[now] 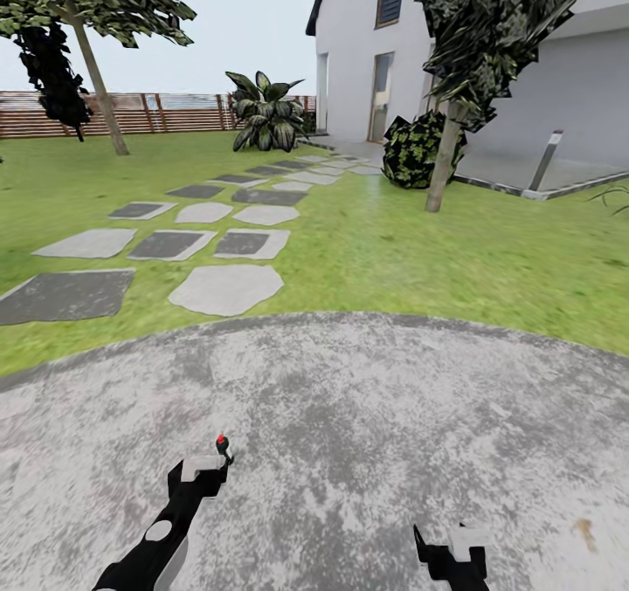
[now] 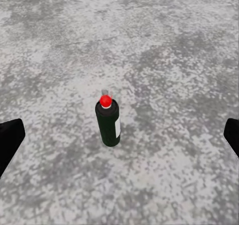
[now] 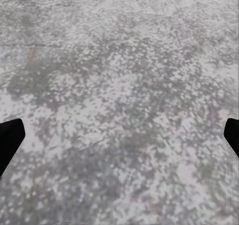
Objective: In the garden, pick up the pesticide atomizer on the floor and spray pesticide onto both trees until each tree trunk is fully covered.
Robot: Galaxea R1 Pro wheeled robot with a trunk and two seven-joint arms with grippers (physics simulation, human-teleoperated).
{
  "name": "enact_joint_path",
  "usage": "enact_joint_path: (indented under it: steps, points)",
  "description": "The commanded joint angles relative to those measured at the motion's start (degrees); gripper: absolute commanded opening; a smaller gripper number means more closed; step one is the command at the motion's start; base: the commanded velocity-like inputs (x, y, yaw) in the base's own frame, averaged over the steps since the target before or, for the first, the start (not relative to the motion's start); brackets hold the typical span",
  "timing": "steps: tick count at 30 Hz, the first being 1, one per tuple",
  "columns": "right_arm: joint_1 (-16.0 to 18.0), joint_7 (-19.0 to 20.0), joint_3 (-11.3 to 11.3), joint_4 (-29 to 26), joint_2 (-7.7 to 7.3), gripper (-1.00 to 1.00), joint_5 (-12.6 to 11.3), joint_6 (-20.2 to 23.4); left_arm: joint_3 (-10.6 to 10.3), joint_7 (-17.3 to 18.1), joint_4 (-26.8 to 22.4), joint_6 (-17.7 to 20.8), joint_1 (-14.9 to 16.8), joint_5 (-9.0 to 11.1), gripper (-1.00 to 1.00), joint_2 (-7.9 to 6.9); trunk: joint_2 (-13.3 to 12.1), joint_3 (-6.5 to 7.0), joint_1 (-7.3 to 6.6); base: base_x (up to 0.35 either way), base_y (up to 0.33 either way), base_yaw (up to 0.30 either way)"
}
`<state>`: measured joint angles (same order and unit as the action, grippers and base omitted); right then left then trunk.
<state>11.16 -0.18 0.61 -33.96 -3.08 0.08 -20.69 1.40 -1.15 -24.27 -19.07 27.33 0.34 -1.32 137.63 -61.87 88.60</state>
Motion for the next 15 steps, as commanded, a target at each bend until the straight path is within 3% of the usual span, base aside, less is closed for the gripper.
enact_joint_path:
  steps: [1, 9, 15]
  points:
    - [0.0, 0.0, 0.0, 0.02, 0.0, 1.0, -0.01, -0.02, -0.01, 0.0, 0.01, 0.0, 0.0, 0.01, 1.0, 0.0, 0.0, 0.0, 0.0, 0.331, 0.0, 0.0]
    - [0.0, 0.0, 0.01, 0.03, 0.0, 1.0, -0.08, -0.05, -0.02, 0.0, 0.01, 0.0, 0.09, 0.0, 1.0, 0.0, 0.0, 0.0, 0.0, 0.327, 0.0, 0.0]
    - [0.0, 0.0, 0.0, 0.03, 0.0, 1.0, -0.08, -0.05, -0.08, 0.0, -0.02, -0.04, 0.09, 0.01, 1.0, 0.0, 0.0, 0.0, 0.0, 0.08, 0.0, 0.0]
